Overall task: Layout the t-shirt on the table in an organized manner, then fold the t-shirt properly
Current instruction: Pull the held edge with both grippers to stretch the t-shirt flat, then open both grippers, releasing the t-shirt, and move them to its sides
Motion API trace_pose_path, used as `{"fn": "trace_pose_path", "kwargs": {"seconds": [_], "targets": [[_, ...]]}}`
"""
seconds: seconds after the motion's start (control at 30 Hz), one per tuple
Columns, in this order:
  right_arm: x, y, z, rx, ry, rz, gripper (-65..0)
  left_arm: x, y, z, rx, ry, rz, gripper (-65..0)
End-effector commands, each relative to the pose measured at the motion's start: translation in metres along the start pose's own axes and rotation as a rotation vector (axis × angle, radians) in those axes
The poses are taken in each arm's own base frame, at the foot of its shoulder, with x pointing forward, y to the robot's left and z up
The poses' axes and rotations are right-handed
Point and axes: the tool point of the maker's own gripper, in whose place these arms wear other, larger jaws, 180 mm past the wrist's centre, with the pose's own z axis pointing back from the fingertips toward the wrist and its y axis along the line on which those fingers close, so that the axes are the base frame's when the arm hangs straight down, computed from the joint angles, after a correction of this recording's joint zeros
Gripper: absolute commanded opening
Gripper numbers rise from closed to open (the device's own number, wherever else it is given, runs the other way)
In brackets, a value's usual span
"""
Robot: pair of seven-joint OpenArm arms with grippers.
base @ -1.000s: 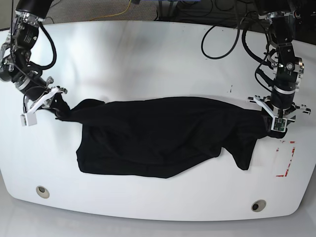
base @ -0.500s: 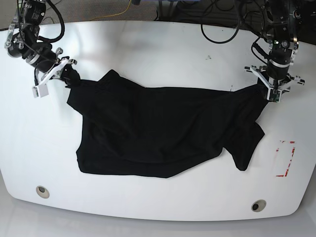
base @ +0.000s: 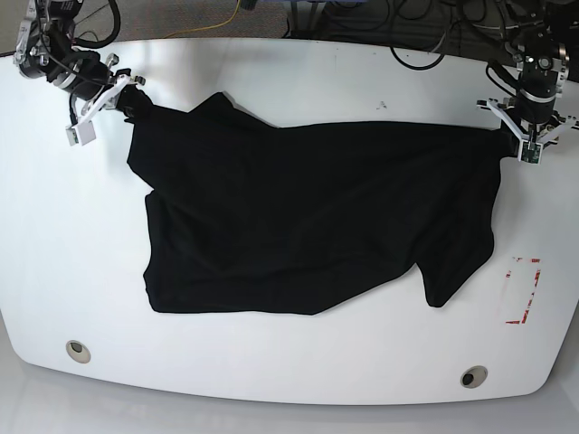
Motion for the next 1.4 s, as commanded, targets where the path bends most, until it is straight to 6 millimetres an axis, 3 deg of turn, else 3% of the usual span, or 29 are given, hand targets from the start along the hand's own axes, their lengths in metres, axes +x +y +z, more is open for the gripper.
{"fn": "trace_pose_path", "kwargs": {"seconds": [0.0,0.23,0.43,0.6,0.73,0.8,0.83,0.93,1.03,1.17,1.37], "targets": [[-0.002,0.000,0.007,-0.005,0.022,0.024,-65.0,0.002,0.015,0.006,0.021,-0.011,-0.047,-50.9],[-0.023,-0.003,0.010,-0.013,0.108,0.017,-65.0,-0.018,0.013,0.012,-0.025,0.062,-0.162,-50.9],[-0.024,-0.003,0.010,-0.016,0.111,0.015,-64.5,-0.034,0.008,0.016,-0.040,0.107,-0.189,-50.6],[-0.020,-0.012,0.009,-0.064,0.106,-0.003,-46.4,-0.034,0.008,0.015,-0.042,0.110,-0.191,-47.9],[-0.016,-0.016,0.009,-0.093,0.099,-0.017,-28.2,-0.032,0.010,0.014,-0.034,0.104,-0.193,-36.5],[-0.012,-0.017,0.009,-0.096,0.092,-0.011,-22.3,-0.026,0.012,0.012,-0.026,0.090,-0.190,-31.4],[-0.008,-0.018,0.009,-0.102,0.083,-0.004,-18.0,-0.019,0.017,0.009,-0.011,0.075,-0.183,-27.5],[0.008,-0.018,0.007,-0.110,0.049,0.018,-13.5,-0.007,0.024,0.005,0.021,0.054,-0.191,-24.4],[0.026,-0.018,0.006,-0.113,0.008,0.041,-13.1,0.008,0.030,0.000,0.049,0.025,-0.193,-24.3],[0.060,-0.013,0.005,-0.111,-0.073,0.081,-13.1,0.044,0.042,-0.008,0.094,-0.058,-0.163,-24.3],[0.127,-0.008,0.009,-0.147,-0.224,0.161,-13.0,0.096,0.052,-0.014,0.136,-0.184,-0.116,-24.3]]}}
